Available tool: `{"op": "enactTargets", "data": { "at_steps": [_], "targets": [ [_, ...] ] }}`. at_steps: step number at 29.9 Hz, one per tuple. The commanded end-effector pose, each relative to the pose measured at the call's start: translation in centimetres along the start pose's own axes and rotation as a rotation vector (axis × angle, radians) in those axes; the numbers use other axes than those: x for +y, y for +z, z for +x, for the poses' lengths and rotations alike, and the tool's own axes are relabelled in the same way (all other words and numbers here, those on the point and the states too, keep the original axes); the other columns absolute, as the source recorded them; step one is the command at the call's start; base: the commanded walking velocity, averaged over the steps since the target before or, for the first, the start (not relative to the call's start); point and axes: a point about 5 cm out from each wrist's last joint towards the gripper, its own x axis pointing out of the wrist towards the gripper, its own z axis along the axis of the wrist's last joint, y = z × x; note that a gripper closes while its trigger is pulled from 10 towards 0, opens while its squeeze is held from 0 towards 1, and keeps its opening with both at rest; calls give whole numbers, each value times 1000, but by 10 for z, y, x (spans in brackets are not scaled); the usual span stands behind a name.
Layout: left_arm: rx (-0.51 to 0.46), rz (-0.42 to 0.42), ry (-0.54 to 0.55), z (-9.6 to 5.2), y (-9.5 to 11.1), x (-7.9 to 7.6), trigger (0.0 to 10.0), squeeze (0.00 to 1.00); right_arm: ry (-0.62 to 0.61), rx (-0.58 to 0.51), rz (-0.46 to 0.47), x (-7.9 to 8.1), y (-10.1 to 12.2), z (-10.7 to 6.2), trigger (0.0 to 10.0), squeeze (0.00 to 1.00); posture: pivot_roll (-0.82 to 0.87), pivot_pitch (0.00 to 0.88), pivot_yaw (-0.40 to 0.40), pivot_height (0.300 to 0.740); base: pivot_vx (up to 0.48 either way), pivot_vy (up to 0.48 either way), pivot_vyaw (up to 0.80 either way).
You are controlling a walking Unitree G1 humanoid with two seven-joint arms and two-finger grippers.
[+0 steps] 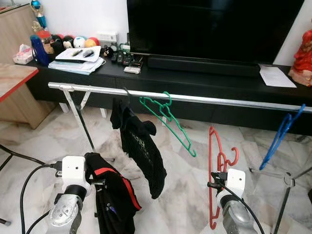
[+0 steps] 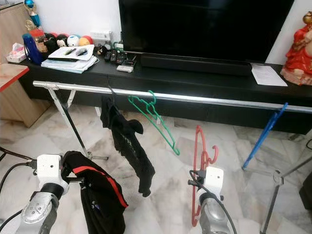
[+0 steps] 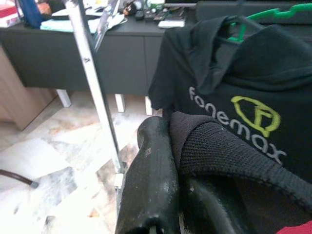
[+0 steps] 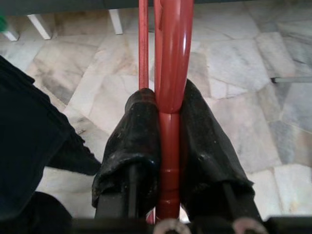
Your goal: Hang hanger
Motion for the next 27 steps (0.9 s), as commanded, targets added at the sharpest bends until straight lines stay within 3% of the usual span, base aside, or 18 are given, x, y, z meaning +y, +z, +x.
{"op": "enactTargets", "data": {
  "at_steps": [1, 14, 27],
  "targets": [
    [-21, 7, 1, -1, 4, -1, 10000, 0, -9, -3, 4, -1, 3, 1, 10000, 0, 43, 117, -40, 740, 292, 0, 0],
    [-21, 8, 10, -3, 3, 0, 10000, 0, -17, 4, 9, 1, 3, 2, 10000, 0, 47, 132, -44, 740, 293, 0, 0],
    [-13, 10, 6, -5, 3, 1, 10000, 0, -125, -38, 52, -10, 14, 5, 10000, 0, 51, 145, -37, 740, 0, 0, 0]
  ]
}}
